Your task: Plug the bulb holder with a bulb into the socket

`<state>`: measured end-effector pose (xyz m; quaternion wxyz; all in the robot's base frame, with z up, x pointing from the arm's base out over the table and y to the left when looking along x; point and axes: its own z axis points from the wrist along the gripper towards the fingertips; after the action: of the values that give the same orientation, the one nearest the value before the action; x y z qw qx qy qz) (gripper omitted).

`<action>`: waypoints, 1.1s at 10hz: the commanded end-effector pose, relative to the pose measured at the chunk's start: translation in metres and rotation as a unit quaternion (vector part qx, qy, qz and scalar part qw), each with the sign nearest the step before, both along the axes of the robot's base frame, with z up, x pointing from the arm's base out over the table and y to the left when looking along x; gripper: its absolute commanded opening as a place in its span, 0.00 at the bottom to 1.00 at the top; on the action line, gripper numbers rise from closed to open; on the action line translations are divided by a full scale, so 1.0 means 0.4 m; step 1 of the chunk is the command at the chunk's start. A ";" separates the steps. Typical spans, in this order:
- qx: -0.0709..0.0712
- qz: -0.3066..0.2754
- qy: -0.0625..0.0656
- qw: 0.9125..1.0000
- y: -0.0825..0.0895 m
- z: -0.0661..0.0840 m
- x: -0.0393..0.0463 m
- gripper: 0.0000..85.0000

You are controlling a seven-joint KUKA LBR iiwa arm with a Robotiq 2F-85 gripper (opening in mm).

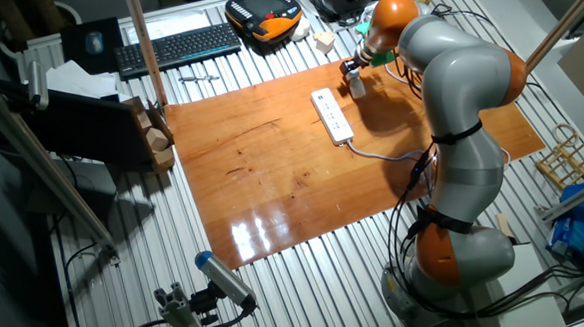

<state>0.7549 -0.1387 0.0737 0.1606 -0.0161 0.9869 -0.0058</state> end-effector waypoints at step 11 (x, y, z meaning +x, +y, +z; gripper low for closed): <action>0.002 -0.004 -0.001 1.000 0.005 -0.020 0.007 0.80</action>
<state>0.7578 -0.1369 0.0658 0.1621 -0.0121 0.9867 -0.0045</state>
